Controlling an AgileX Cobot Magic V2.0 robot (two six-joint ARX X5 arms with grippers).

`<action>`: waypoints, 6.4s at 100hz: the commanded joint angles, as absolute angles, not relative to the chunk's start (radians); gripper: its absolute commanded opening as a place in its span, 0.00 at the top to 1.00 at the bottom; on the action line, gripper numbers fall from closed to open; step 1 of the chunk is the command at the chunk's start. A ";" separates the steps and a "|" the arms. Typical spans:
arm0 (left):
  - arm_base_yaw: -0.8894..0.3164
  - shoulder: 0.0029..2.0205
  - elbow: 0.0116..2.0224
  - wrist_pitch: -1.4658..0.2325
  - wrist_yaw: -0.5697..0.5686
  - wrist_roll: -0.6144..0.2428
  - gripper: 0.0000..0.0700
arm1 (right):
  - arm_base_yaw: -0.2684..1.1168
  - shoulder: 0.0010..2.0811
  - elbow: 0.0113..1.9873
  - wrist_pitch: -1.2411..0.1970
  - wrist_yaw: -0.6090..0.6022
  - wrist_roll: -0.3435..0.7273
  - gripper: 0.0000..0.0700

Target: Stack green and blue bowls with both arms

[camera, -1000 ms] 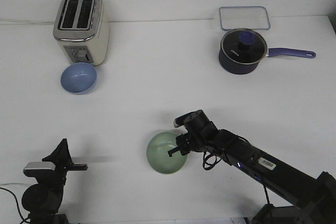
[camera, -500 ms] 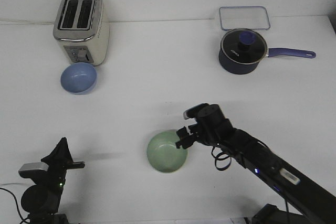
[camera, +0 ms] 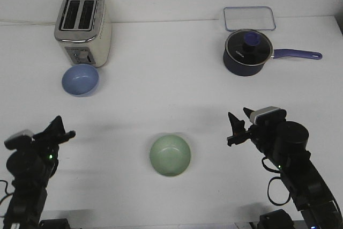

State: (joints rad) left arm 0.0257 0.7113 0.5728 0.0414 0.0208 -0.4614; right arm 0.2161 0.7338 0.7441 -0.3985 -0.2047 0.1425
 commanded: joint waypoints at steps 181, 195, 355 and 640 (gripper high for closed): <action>0.131 1.614 1.463 -0.455 0.342 -0.167 0.98 | 0.215 0.662 0.577 -0.344 -0.261 0.168 0.48; 0.073 1.510 1.463 -0.585 0.434 -0.108 0.98 | 0.215 0.662 0.577 -0.344 -0.261 0.168 0.48; -0.697 1.474 1.126 -0.390 0.366 -0.047 0.45 | 0.215 0.662 0.577 -0.345 -0.262 0.167 0.48; 0.000 0.008 0.014 0.173 0.051 0.014 0.98 | 0.215 0.222 0.366 -0.105 0.001 0.108 1.00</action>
State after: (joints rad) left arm 0.0013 0.0059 0.0334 0.1619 0.0513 0.0124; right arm 0.2119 0.2241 0.3653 -0.1158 0.0010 0.1051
